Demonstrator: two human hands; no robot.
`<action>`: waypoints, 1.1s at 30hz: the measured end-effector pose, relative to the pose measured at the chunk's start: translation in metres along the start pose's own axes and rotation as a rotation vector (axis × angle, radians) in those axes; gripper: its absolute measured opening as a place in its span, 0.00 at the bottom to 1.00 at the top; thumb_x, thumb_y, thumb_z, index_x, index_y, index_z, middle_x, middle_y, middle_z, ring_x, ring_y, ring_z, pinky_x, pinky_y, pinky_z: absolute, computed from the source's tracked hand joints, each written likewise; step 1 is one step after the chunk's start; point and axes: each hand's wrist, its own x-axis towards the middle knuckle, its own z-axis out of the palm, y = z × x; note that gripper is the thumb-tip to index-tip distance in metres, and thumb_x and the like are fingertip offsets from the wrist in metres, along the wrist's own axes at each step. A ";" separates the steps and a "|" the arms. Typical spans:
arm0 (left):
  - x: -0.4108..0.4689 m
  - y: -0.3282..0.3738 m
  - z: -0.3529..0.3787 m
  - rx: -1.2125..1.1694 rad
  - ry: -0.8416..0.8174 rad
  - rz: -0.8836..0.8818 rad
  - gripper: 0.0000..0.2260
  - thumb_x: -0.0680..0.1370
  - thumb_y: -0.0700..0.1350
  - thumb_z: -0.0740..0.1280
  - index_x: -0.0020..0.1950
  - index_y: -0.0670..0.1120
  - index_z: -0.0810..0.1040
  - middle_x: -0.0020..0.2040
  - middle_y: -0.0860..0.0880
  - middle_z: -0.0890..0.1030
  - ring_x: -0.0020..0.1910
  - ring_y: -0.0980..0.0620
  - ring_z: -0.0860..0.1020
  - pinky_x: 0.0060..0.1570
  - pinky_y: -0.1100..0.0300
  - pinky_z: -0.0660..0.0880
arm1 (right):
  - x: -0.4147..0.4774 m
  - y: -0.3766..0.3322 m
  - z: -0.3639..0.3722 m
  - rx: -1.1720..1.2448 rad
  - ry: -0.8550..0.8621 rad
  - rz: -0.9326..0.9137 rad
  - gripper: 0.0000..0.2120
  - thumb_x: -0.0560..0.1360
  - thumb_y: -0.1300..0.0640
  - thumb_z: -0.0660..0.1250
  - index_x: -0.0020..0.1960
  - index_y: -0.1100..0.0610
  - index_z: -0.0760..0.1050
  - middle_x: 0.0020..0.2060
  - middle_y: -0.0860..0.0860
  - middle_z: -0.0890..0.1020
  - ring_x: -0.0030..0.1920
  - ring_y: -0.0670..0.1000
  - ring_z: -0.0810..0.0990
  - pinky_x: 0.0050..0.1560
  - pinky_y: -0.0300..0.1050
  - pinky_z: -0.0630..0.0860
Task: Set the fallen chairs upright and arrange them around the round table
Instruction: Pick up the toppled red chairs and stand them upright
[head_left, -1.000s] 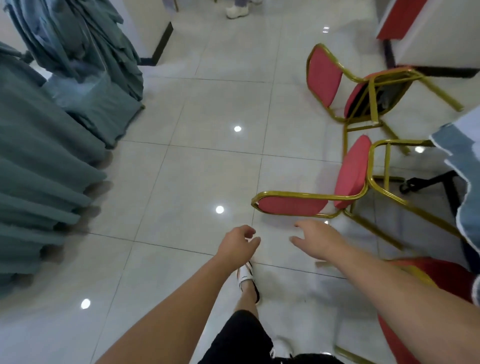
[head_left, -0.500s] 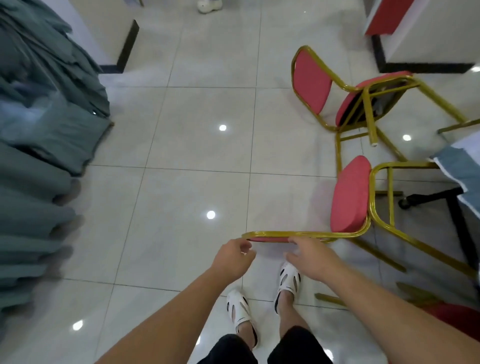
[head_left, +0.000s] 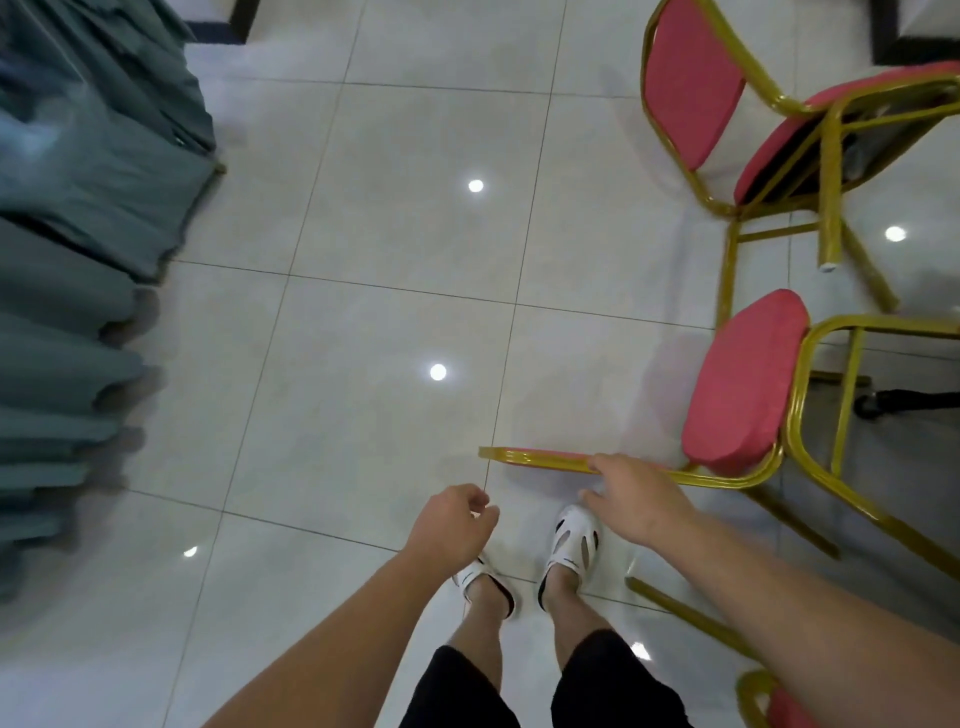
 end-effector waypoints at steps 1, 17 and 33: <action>0.008 -0.002 0.002 0.007 0.002 -0.002 0.15 0.83 0.51 0.66 0.66 0.46 0.81 0.61 0.51 0.84 0.59 0.53 0.81 0.60 0.60 0.75 | 0.008 0.003 0.005 -0.010 -0.016 -0.001 0.20 0.77 0.45 0.66 0.65 0.53 0.77 0.62 0.52 0.82 0.63 0.57 0.80 0.58 0.52 0.78; 0.175 -0.063 0.064 0.002 -0.025 -0.028 0.17 0.82 0.52 0.66 0.69 0.48 0.79 0.63 0.53 0.83 0.61 0.52 0.80 0.63 0.57 0.76 | 0.180 0.017 0.117 -0.090 -0.127 -0.049 0.19 0.75 0.49 0.68 0.64 0.53 0.74 0.53 0.52 0.79 0.54 0.56 0.80 0.50 0.50 0.79; 0.236 -0.116 0.082 0.002 -0.029 -0.083 0.18 0.83 0.47 0.65 0.72 0.47 0.76 0.60 0.52 0.83 0.58 0.50 0.81 0.61 0.54 0.78 | 0.252 0.013 0.192 -0.261 -0.049 0.026 0.12 0.77 0.60 0.66 0.58 0.48 0.79 0.48 0.50 0.82 0.49 0.55 0.83 0.45 0.48 0.77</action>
